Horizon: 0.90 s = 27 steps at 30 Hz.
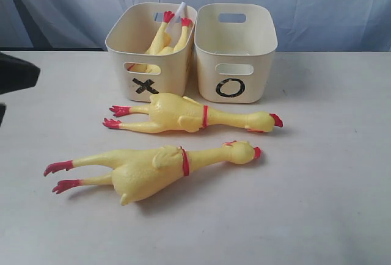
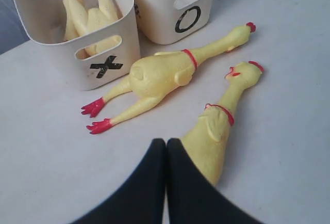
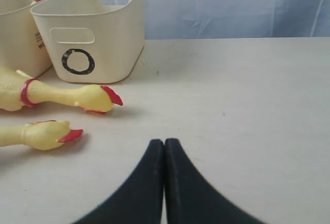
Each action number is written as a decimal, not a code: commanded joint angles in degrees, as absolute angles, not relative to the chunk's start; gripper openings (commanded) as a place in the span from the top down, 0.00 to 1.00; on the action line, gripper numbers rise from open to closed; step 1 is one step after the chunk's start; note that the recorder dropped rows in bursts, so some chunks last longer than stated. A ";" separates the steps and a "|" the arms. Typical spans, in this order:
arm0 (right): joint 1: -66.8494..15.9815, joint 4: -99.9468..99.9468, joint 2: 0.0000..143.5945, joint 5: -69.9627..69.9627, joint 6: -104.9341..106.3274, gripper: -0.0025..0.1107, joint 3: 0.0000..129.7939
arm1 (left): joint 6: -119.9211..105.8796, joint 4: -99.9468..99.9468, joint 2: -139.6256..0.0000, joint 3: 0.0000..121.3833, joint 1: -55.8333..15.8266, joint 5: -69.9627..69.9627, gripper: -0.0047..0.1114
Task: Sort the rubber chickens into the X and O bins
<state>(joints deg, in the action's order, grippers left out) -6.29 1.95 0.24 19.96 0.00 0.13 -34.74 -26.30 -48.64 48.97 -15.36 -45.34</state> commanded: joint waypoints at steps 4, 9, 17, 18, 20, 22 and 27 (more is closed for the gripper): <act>-6.42 2.15 0.00 19.65 0.00 0.99 0.00 | -32.95 -27.46 -28.76 39.00 -15.02 -44.91 0.96; -6.42 2.15 0.00 19.65 0.00 0.99 0.00 | -30.03 -27.46 -17.46 33.80 -15.02 -44.91 0.96; -6.42 1.99 0.00 19.67 0.00 0.99 0.00 | -27.03 -26.96 -4.42 29.49 -15.02 -43.82 0.96; -6.42 1.99 0.00 19.67 0.00 0.99 0.00 | -27.03 -26.66 -3.23 29.23 -15.02 -43.18 0.96; -6.42 1.99 0.00 19.67 0.00 0.99 0.00 | -27.03 -25.49 -1.46 28.82 -15.00 -41.89 0.96; -6.42 1.99 0.00 19.47 0.00 0.99 0.00 | -26.94 -23.39 -0.12 28.13 -15.00 -40.32 0.96; -6.42 3.89 0.00 9.56 -1.33 0.99 0.00 | -24.23 -17.96 0.00 26.07 -15.00 -36.41 0.96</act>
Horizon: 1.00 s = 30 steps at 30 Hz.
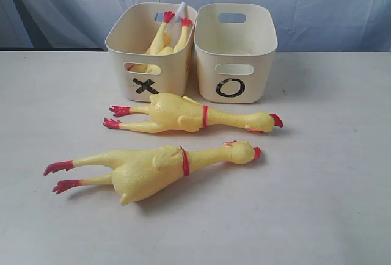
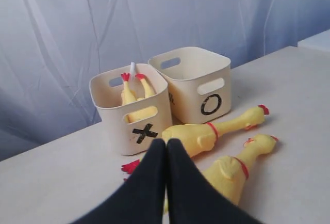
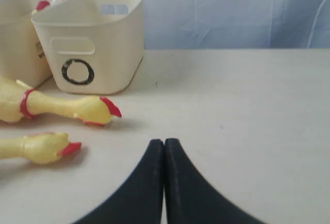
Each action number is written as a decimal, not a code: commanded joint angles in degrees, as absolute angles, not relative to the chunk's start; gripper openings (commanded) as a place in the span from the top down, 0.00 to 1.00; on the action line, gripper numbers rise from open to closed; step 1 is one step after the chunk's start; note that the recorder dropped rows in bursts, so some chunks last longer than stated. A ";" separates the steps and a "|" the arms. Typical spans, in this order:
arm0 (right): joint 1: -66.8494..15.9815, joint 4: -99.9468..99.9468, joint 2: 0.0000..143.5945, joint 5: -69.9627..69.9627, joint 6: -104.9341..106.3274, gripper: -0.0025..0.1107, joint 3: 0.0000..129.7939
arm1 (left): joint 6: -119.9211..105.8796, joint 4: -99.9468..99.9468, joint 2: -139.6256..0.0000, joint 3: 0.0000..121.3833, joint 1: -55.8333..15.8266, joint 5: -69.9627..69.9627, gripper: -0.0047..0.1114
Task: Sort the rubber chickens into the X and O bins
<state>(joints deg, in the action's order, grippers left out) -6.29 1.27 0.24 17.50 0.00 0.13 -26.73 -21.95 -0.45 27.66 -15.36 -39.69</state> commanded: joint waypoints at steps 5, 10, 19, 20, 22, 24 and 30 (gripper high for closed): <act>-6.42 10.99 0.00 1.06 -2.01 0.99 0.00 | -23.39 -17.01 0.00 22.74 -15.00 -30.83 0.96; -6.42 10.99 0.00 0.55 -2.01 0.99 0.00 | -22.93 -17.11 0.00 22.01 -15.00 -28.79 0.96; -6.42 13.19 0.00 -8.44 -10.31 0.99 0.00 | -22.93 -19.63 0.00 22.01 -15.00 -21.39 0.96; -6.42 13.77 0.00 -10.16 -10.31 0.99 0.00 | -22.82 -19.63 0.00 22.01 -15.00 -20.90 0.96; -6.42 14.92 0.00 -14.63 -13.36 0.99 0.00 | -20.95 -19.88 0.00 22.01 -15.00 -19.56 0.96; -6.42 14.98 0.00 -14.87 -18.66 0.99 0.00 | -17.76 -18.48 0.00 22.01 -15.00 -17.55 0.96; -6.42 11.25 0.00 -6.00 -20.65 0.99 5.52 | -7.13 -3.98 0.00 22.01 -14.89 -15.35 0.96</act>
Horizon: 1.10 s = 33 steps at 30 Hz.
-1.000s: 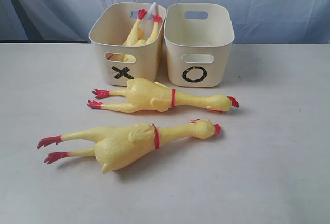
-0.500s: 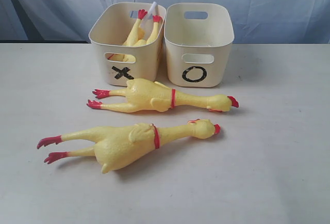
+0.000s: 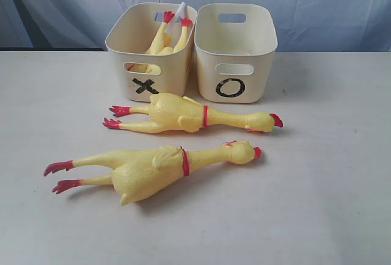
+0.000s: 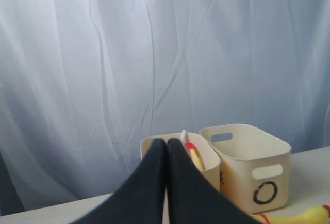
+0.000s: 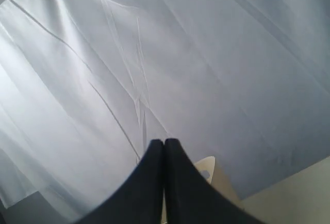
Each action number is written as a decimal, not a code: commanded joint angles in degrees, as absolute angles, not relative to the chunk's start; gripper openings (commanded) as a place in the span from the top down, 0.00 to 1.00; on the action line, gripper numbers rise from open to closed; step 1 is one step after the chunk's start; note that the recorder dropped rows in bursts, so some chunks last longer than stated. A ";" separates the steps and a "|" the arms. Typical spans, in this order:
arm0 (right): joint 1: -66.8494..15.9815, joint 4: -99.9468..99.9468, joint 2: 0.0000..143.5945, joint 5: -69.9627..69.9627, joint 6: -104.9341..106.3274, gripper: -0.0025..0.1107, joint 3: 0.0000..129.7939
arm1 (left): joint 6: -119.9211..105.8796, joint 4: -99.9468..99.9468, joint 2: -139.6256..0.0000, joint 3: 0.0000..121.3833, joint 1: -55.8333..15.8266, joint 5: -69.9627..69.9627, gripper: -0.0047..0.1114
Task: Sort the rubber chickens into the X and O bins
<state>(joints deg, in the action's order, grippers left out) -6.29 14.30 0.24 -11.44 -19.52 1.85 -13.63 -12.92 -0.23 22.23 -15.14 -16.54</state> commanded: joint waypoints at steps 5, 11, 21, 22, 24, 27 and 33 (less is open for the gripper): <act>-6.42 6.68 0.65 1.60 -20.17 0.99 11.76 | 0.91 4.90 0.00 22.01 -14.89 -19.68 0.96; -6.82 3.25 7.60 10.19 -11.39 0.99 19.32 | 3.27 8.86 0.00 22.01 -14.89 -21.14 0.96; -13.33 4.27 26.74 19.25 9.71 0.99 29.27 | 3.27 9.08 0.00 22.01 -14.89 -23.46 0.96; -14.09 4.90 29.11 20.45 11.60 0.99 30.35 | 3.27 9.08 0.00 22.01 -14.89 -23.46 0.96; -15.62 6.97 33.51 22.34 15.95 0.99 32.23 | 3.27 9.08 0.00 22.01 -14.89 -23.57 0.96; -17.77 9.48 39.85 24.86 24.02 0.99 34.99 | 3.27 9.08 0.00 22.01 -14.89 -23.71 0.96; -22.09 9.54 52.22 28.69 34.86 0.99 40.72 | 3.27 8.72 0.00 22.01 -14.89 -23.74 0.96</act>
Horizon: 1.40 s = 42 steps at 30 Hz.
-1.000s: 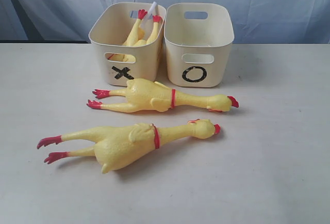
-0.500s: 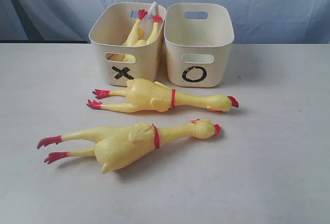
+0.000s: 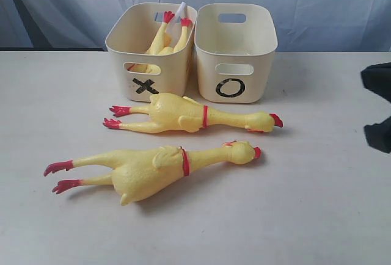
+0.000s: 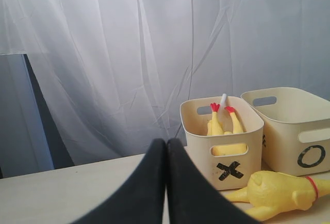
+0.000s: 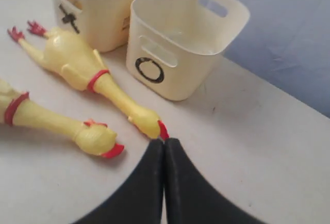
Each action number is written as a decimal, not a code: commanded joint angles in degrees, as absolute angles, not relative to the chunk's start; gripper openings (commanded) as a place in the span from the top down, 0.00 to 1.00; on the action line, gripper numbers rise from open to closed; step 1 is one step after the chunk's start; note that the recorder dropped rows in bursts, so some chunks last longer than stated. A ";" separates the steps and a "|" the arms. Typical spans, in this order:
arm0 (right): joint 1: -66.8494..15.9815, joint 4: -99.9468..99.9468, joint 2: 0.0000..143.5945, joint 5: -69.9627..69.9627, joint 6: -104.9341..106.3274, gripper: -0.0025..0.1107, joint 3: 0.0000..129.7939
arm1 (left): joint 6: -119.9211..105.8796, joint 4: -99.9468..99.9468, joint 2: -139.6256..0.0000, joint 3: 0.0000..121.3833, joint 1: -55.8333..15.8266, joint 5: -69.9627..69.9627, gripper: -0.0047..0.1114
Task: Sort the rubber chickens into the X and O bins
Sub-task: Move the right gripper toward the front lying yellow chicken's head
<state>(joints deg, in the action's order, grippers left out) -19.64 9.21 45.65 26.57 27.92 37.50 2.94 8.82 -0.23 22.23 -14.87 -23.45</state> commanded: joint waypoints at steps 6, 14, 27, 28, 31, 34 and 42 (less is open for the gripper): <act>-26.67 8.59 63.10 31.41 51.16 0.99 44.69 | 3.27 8.69 0.00 22.01 -14.89 -23.97 0.96; -30.11 4.34 75.93 27.14 53.04 0.99 49.06 | 3.27 8.69 0.00 22.01 -14.89 -24.46 0.96; -31.45 0.65 93.04 25.86 53.33 0.54 55.25 | 3.27 8.69 0.00 22.01 -14.89 -24.70 0.96; -31.73 0.50 93.81 25.46 53.41 0.51 55.25 | 3.27 8.69 0.00 22.01 -14.89 -24.70 0.96; -34.64 -1.51 97.61 22.55 54.33 0.51 55.25 | 3.27 8.69 0.00 22.01 -14.89 -24.70 0.96; -37.58 -2.69 100.58 19.00 54.33 0.51 55.25 | 3.27 8.69 0.00 22.01 -14.89 -24.82 0.96; -38.97 -3.57 104.73 15.21 54.33 0.51 55.34 | 3.27 8.69 0.00 22.01 -14.89 -25.29 0.96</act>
<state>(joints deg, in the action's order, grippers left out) -38.93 -2.99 104.29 16.77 54.11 54.87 2.94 8.82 -0.23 22.23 -14.87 -25.18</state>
